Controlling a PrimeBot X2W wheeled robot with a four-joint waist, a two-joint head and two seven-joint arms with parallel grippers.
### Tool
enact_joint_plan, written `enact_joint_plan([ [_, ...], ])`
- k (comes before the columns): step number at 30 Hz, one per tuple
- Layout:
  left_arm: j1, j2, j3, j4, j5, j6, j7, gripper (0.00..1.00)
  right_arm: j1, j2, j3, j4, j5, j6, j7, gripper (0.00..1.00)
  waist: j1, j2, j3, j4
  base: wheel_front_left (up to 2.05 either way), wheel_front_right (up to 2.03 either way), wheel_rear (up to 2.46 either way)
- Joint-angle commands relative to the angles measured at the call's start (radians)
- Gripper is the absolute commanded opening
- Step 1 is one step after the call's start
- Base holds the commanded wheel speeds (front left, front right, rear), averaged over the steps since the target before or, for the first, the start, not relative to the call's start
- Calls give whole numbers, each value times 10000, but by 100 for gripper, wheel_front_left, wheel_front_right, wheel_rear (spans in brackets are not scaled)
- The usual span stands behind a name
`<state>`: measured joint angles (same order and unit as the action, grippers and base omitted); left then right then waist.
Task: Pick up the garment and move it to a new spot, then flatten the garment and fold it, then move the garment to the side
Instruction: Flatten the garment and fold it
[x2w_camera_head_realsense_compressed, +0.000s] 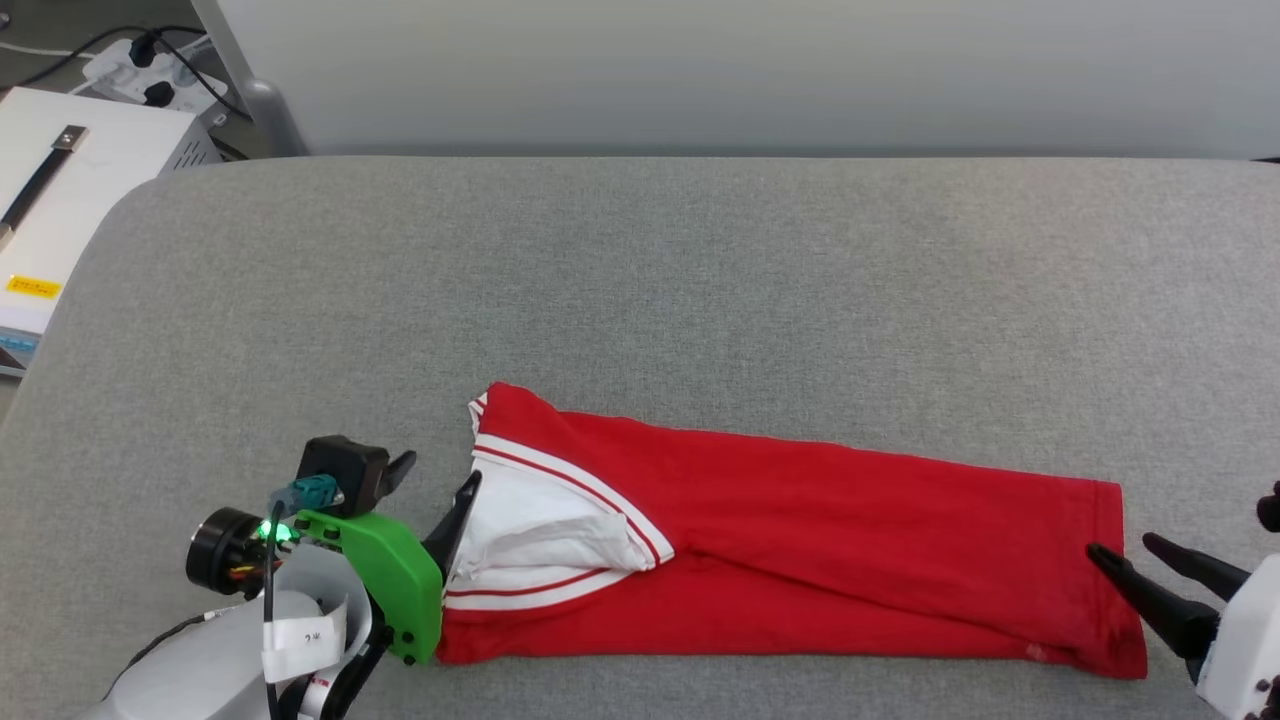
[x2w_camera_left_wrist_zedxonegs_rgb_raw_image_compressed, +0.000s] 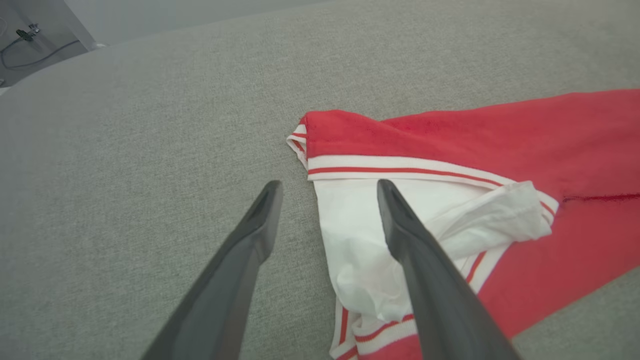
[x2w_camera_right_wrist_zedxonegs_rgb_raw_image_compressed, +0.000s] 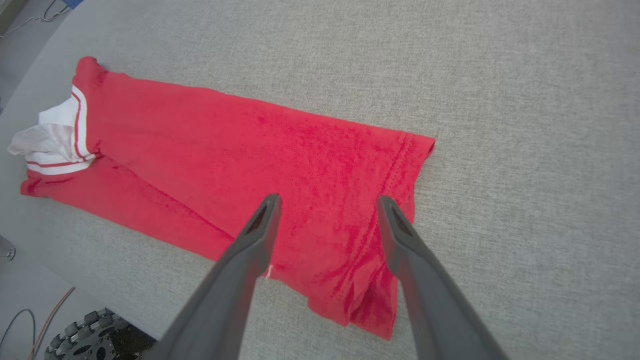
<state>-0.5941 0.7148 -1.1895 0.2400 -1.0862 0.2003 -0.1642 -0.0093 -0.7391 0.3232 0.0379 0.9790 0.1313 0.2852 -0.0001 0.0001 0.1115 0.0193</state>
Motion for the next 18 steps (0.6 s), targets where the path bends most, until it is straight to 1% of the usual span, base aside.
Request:
enact_joint_plan([
  [1, 193, -42, 138, -24, 201, 280, -295, 100, 214, -97, -285, -256, 285, -6, 84, 100, 1, -1, -203, 42, 0, 0, 0],
  [3, 342, -131, 446, -140, 247, 610, -655, 100, 425, -194, -780, -564, 450, -6, 186, 100, 1, -1, -270, 82, 0, 0, 0],
  [7, 571, -250, 959, -304, 668, 1128, -920, 100, 680, -317, -1637, -591, 423, -6, 396, 100, 1, -1, -298, 180, 0, 0, 0],
  [9, 687, -330, 1242, -364, 1021, 1397, -958, 100, 767, -276, -2041, -449, 521, -6, 588, 100, 1, -1, -287, 241, 0, 0, 0],
  [11, 849, -492, 1811, -612, 1619, 1740, -968, 100, 827, -235, -2387, -151, 637, -6, 875, 100, 1, -1, -245, 306, 0, 0, 0],
  [14, 1245, -704, 2525, -868, 2354, 1969, -971, 100, 807, -160, -2599, 314, 746, -6, 1320, 100, 1, -1, -145, 371, 0, 0, 0],
  [18, 1809, -1001, 3471, -1042, 3384, 2153, -973, 100, 572, 70, -2570, 899, 839, -6, 1794, 100, 1, -1, 26, 471, 0, 0, 0],
])
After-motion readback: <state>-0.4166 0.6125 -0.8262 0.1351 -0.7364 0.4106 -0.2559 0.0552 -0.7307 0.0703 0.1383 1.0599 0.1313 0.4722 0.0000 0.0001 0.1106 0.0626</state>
